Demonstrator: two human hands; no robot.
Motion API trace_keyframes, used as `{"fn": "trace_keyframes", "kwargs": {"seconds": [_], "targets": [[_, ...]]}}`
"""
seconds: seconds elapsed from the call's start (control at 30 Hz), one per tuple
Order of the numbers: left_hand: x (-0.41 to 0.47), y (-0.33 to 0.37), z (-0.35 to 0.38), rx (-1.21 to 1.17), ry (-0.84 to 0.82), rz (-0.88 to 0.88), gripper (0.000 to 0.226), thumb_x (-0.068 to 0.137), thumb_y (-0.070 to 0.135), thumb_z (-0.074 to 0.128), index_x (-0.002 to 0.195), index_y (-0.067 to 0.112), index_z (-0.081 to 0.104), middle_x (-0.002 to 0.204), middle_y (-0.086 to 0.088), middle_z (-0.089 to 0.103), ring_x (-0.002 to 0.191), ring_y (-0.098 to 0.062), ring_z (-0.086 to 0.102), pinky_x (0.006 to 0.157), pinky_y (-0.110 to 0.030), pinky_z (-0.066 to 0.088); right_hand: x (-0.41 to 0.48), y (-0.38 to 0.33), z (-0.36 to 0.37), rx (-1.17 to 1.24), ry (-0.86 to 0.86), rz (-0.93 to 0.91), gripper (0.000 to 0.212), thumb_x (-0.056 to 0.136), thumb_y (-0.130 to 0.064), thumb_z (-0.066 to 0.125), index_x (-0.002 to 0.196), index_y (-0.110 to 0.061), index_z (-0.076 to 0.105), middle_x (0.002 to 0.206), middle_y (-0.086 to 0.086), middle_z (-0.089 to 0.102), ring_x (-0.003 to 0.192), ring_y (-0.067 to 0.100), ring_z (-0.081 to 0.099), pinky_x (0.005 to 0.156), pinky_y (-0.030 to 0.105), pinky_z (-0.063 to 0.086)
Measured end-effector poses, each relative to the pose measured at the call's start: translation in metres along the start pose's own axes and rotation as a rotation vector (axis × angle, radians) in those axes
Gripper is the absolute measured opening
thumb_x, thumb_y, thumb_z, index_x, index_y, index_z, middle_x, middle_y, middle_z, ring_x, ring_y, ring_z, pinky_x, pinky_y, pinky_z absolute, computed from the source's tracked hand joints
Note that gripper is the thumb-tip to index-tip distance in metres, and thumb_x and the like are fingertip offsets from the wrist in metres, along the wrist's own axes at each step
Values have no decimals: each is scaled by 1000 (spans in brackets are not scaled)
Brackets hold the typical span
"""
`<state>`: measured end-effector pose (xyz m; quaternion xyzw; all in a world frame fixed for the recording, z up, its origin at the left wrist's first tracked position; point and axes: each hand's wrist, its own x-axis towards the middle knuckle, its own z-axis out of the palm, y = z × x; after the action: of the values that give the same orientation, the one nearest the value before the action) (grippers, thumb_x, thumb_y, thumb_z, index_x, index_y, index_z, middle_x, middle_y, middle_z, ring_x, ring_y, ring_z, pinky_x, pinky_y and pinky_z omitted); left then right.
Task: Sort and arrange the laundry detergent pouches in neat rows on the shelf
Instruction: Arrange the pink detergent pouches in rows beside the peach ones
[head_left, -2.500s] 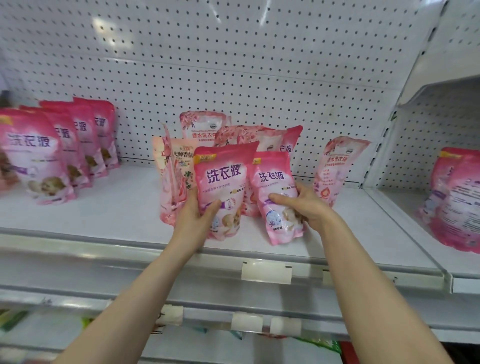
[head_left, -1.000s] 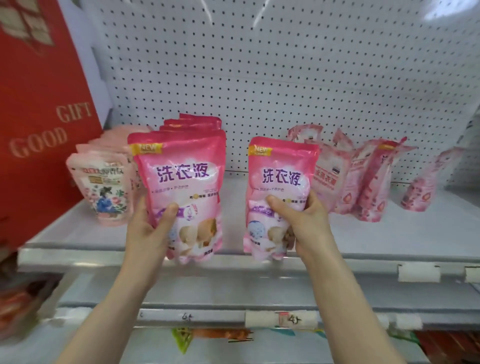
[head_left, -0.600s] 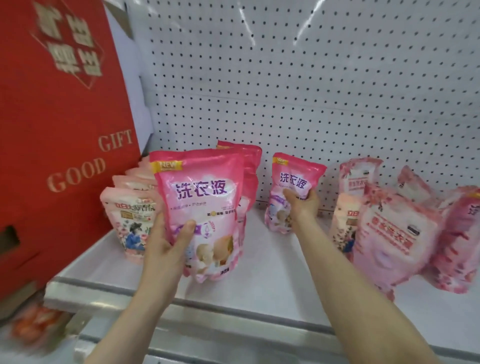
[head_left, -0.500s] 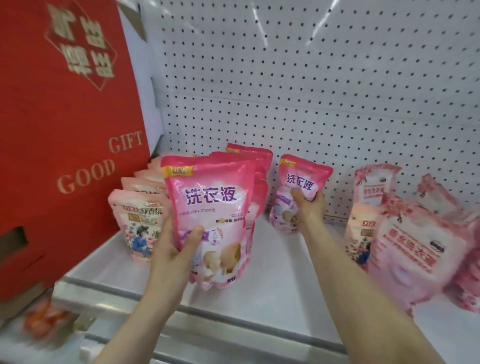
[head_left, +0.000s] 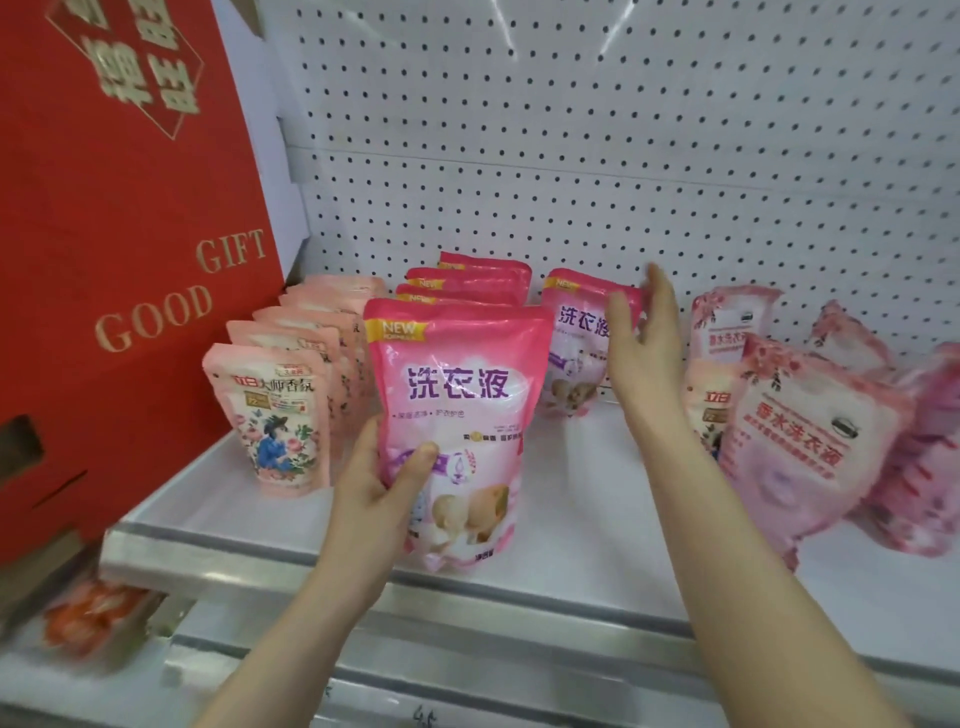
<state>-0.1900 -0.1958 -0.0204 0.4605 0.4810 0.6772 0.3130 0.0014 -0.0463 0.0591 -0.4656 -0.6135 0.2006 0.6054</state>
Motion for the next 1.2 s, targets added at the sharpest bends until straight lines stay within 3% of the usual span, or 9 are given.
{"fn": "trace_keyframes", "kwargs": {"seconds": [0.07, 0.17, 0.3, 0.43, 0.6, 0.8, 0.93, 1.13, 1.2], "targets": [[-4, 1, 8, 4, -57, -7, 30, 92, 6, 58, 115, 26, 57, 105, 6, 73, 98, -14, 69, 89, -43, 55, -24, -43, -24, 66, -138, -186, 39, 102, -38, 43, 135, -22, 57, 134, -6, 61, 124, 5, 55, 107, 30, 43], [-8, 4, 25, 43, -140, 7, 28, 92, 7, 59, 115, 23, 57, 106, 3, 72, 99, -13, 68, 92, -41, 54, -50, -85, -47, -218, -409, -415, 28, 96, -42, 55, 111, -25, 72, 105, -14, 72, 98, 2, 65, 88, 28, 52], [-8, 8, 46, 177, -286, 62, 33, 89, 26, 64, 121, 30, 53, 115, 9, 66, 107, -5, 62, 98, -39, 50, -51, -80, -56, -475, -343, -424, 10, 92, -30, 66, 92, -24, 74, 81, -10, 72, 75, 11, 65, 75, 38, 53], [10, 25, 51, 370, -300, 316, 38, 91, 21, 64, 126, 30, 51, 118, 17, 62, 108, 4, 58, 97, -25, 48, -34, -61, -67, -460, -196, -294, 10, 93, -24, 64, 88, -25, 73, 75, -10, 70, 71, 10, 64, 72, 35, 53], [77, 59, 31, 865, -36, 750, 40, 90, 19, 64, 130, 17, 57, 130, 0, 56, 122, -20, 47, 103, -26, 32, 14, -39, -47, -540, -122, -270, 10, 93, -26, 62, 90, -24, 72, 80, -3, 73, 77, 23, 66, 75, 40, 53], [127, 63, 23, 1172, -175, 704, 33, 88, 39, 59, 113, 20, 68, 112, 3, 69, 106, -22, 61, 95, -43, 46, 70, 4, 5, -687, -237, -212, 14, 95, -26, 58, 93, -21, 71, 88, 3, 74, 86, 31, 65, 88, 44, 48], [132, 55, 27, 1148, -155, 769, 18, 87, 35, 65, 95, 22, 74, 90, 7, 74, 84, -18, 67, 85, -39, 51, 84, 22, 26, -644, -237, -274, 14, 95, -25, 59, 97, -21, 72, 85, 1, 74, 84, 29, 67, 93, 42, 43], [136, 51, 24, 1104, -156, 783, 15, 87, 37, 65, 90, 24, 73, 82, 11, 72, 75, -15, 65, 75, -35, 50, 100, 12, 19, -604, -346, -200, 32, 98, -38, 54, 80, -15, 68, 67, 0, 63, 67, 20, 56, 71, 34, 46], [136, 53, 24, 1089, -169, 785, 14, 88, 37, 66, 89, 25, 73, 81, 12, 71, 74, -13, 64, 74, -34, 50, 117, 5, 14, -581, -304, -142, 29, 97, -37, 53, 85, -18, 71, 77, 0, 69, 73, 19, 59, 70, 33, 47]]}}
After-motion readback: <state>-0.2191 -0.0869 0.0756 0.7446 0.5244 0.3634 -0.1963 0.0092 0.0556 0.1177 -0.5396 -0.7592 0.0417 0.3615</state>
